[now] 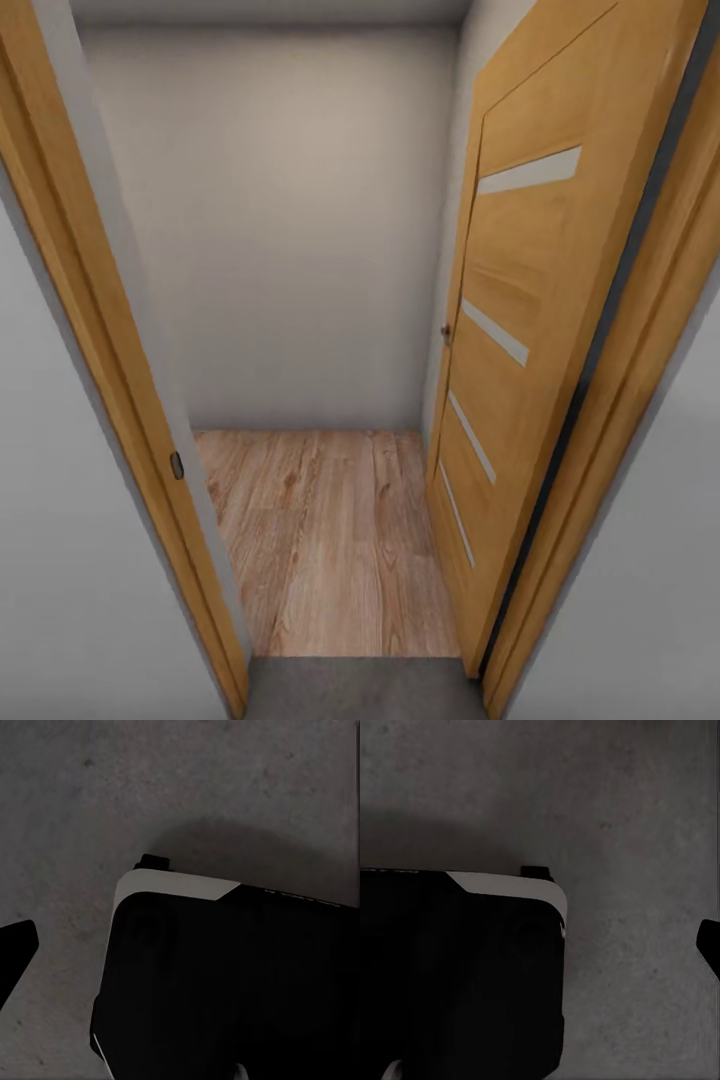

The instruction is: Move the two storage containers from the living room to the garage. In the garage, place one container on the floor and stack the other container on top of it (either order is fine).

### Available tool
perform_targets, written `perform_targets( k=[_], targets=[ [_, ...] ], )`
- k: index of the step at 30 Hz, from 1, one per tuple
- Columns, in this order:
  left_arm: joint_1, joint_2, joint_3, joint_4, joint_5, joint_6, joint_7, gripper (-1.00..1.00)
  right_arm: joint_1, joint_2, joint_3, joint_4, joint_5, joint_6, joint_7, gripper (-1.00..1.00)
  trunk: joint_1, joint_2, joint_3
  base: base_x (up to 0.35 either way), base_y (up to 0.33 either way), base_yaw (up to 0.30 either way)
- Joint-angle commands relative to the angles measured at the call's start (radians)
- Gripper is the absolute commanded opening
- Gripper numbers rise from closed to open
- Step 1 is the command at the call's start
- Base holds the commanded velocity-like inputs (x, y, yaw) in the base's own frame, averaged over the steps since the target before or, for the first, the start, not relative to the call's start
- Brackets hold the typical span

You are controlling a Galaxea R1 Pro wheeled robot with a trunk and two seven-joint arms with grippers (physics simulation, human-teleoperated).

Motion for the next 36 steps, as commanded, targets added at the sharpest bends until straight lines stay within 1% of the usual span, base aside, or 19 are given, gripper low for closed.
perform_targets(
  k=[1,7,15,20,36],
  targets=[
    [-0.001,0.000,-0.002,0.001,0.006,-0.004,0.002,1.00,-0.001,0.001,0.008,0.003,-0.007,-0.005,0.000,1.00,0.001,-0.002,-0.002,0.165,-0.146,0.000],
    [-0.001,0.000,-0.002,0.001,0.006,-0.005,0.003,1.00,-0.001,0.001,0.008,0.003,-0.007,-0.005,0.000,1.00,0.001,-0.002,-0.002,0.158,-0.131,0.000],
    [-0.001,0.001,-0.001,0.001,0.009,-0.004,0.003,1.00,-0.001,0.001,0.008,0.003,-0.007,-0.004,0.000,1.00,0.001,-0.002,-0.002,0.089,-0.015,0.000],
    [-0.001,0.007,-0.001,0.001,0.009,-0.002,0.003,1.00,-0.001,0.001,0.008,0.003,-0.007,-0.004,0.000,1.00,0.001,-0.002,-0.002,0.289,-0.001,0.000],
    [-0.001,0.008,-0.001,0.001,0.009,-0.003,0.003,1.00,-0.001,0.001,0.008,0.003,-0.007,-0.003,0.000,1.00,0.001,-0.002,-0.002,0.320,0.000,0.000]
  ],
)
